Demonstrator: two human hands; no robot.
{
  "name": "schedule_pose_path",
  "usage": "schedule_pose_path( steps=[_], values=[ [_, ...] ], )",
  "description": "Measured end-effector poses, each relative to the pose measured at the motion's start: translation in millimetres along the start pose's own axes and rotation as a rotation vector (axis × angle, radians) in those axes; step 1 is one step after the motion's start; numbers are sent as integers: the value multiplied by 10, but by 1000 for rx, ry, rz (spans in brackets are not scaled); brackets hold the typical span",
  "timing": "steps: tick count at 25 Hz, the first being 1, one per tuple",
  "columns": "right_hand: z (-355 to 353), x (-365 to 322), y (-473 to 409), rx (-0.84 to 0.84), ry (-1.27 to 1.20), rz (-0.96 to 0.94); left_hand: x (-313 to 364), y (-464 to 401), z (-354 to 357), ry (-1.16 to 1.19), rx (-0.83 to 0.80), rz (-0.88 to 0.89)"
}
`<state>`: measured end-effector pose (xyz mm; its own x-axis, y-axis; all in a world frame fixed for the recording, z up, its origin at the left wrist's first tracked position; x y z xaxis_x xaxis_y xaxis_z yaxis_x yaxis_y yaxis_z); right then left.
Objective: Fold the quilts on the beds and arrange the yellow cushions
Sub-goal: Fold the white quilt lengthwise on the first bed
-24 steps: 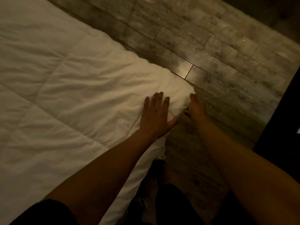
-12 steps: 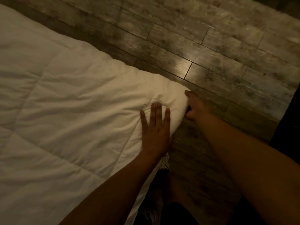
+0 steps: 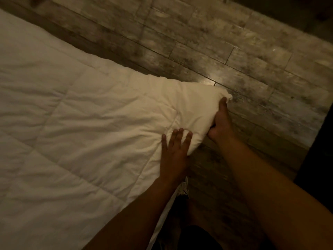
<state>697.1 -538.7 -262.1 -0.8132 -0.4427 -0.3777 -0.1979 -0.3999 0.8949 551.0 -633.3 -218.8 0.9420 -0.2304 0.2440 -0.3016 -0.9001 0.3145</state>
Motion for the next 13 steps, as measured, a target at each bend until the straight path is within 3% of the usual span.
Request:
schedule_pose_path(
  steps=[4,7,10,13],
  values=[
    [263,63,413,-152,9,-22,-80,187,-208,408,89,-39],
    [540,292,823,-284,83,8,-261,468,-425,661,240,-164],
    [823,594,1295,-387,179,31,-524,841,-641,715,382,-289],
    [1047,933,1725,-465,279,50,-760,1228,-728,768,407,-439]
  ],
)
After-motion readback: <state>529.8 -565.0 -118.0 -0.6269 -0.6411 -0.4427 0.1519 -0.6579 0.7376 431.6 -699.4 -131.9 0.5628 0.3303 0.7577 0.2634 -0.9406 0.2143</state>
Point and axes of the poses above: each hand's wrist, its own y-axis away from the middle knuckle, its own z-axis out of the palm, x = y × z, the point moved 5 cm from there along -y, towards the middle knuckle, and after that the axes turned 9 degrees about -y, right-handed, at the moved point
